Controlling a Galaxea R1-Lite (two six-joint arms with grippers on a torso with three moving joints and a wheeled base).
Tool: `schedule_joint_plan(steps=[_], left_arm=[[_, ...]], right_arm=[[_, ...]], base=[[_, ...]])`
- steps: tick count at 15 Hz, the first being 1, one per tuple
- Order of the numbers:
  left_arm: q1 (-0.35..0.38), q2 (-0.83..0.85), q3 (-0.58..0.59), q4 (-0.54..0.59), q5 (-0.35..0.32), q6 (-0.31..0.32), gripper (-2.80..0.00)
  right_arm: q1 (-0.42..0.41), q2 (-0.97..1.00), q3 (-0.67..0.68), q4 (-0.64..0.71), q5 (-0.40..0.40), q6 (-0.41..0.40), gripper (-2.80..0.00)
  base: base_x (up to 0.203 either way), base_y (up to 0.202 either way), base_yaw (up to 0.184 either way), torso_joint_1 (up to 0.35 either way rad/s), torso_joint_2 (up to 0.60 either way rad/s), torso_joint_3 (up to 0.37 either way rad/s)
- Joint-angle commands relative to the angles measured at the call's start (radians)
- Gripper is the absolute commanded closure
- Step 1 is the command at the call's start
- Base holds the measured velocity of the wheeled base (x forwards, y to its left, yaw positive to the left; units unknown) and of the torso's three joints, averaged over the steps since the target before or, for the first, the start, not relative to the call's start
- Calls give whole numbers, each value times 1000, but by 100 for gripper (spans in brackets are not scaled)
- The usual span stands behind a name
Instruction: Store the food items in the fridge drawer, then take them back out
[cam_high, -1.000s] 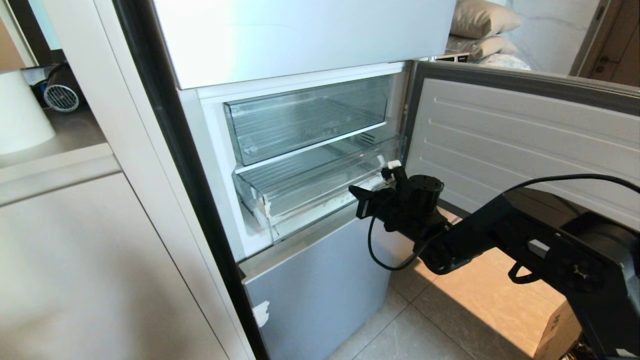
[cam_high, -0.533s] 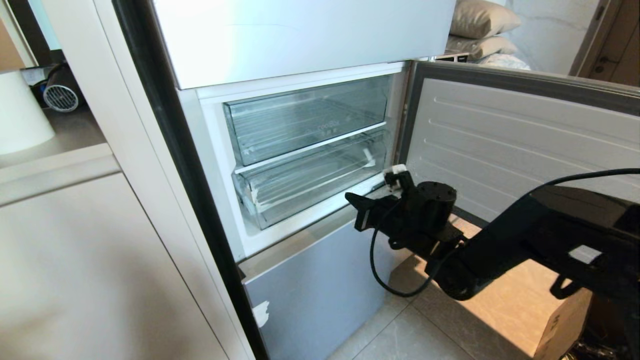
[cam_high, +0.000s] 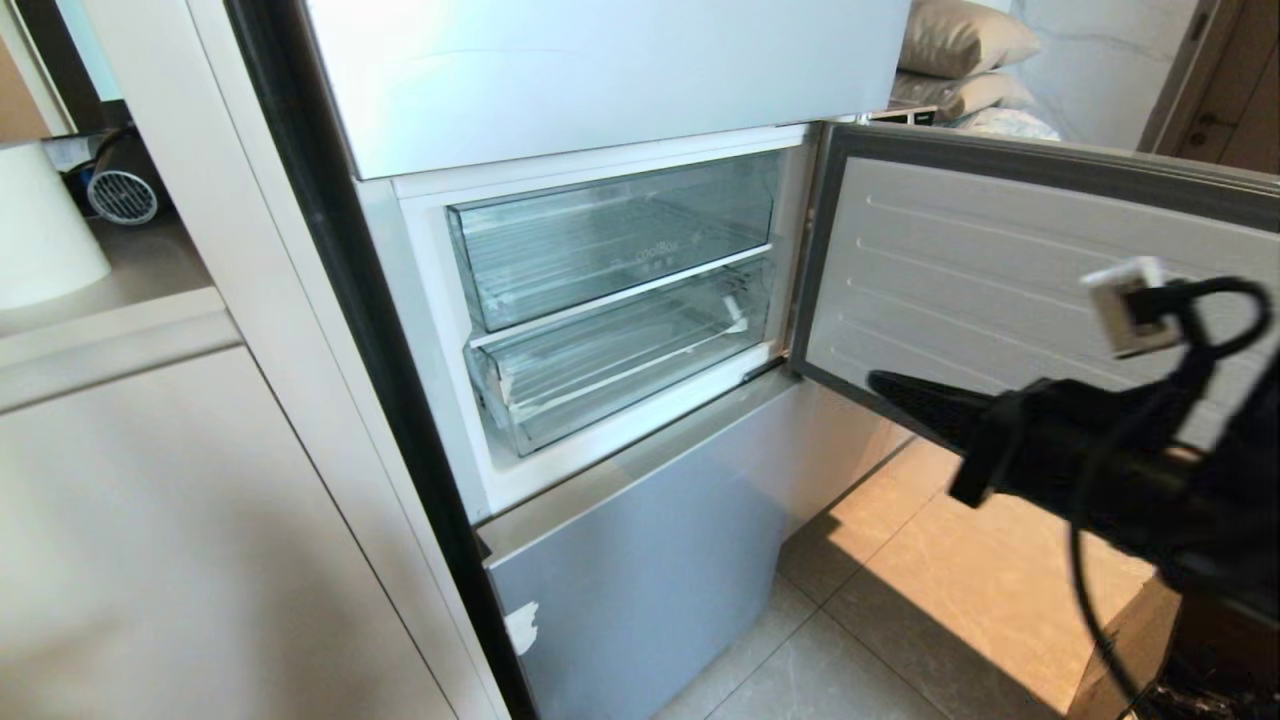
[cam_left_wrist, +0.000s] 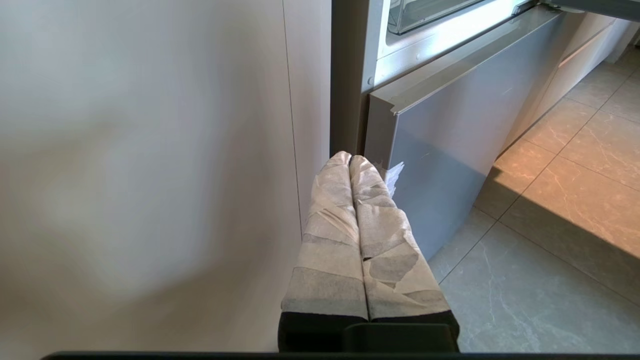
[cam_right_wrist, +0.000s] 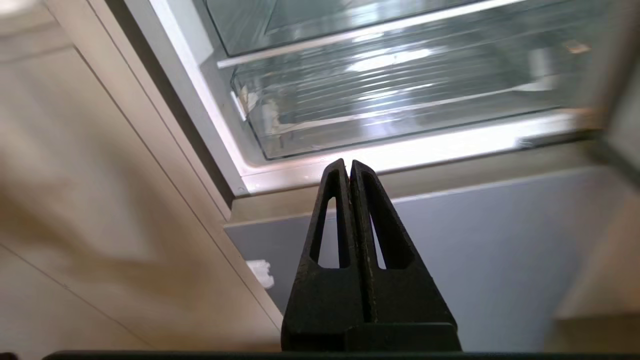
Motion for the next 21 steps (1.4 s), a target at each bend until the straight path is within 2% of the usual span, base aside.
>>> schedule_joint_plan(steps=[1, 4, 5, 7, 8, 10, 12, 14, 16, 19, 21], left_arm=[[0, 0, 0, 0, 0, 0, 0], [0, 0, 0, 0, 1, 0, 0], [-1, 0, -1, 0, 1, 0, 0], [-1, 0, -1, 0, 1, 0, 0], [-1, 0, -1, 2, 1, 0, 0], [1, 0, 0, 2, 1, 0, 0], [-1, 0, -1, 1, 1, 0, 0], [-1, 0, 0, 2, 1, 0, 0], [-1, 0, 0, 2, 1, 0, 0], [-1, 0, 0, 0, 1, 0, 0], [-1, 0, 0, 2, 1, 0, 0]], right_arm=[[-43, -421, 43, 289, -7, -3, 0], [-106, -815, 100, 717, -66, -45, 0], [-125, -917, 146, 830, -132, -96, 0], [-149, -1066, 280, 944, -261, -215, 0], [-155, -1111, 355, 964, -301, -250, 0], [-161, -1119, 497, 900, -317, -273, 0], [-189, -1112, 519, 877, -250, -266, 0], [-294, -1090, 541, 882, -174, -273, 0], [-355, -1111, 551, 899, -125, -306, 0], [-342, -1108, 551, 902, -136, -313, 0], [-270, -1106, 551, 901, -137, -317, 0]], base=[[0, 0, 0, 0, 0, 0], [0, 0, 0, 0, 0, 0], [0, 0, 0, 0, 0, 0], [0, 0, 0, 0, 0, 0], [0, 0, 0, 0, 0, 0], [0, 0, 0, 0, 0, 0], [0, 0, 0, 0, 0, 0], [0, 0, 0, 0, 0, 0], [0, 0, 0, 0, 0, 0], [0, 0, 0, 0, 0, 0], [0, 0, 0, 0, 0, 0]])
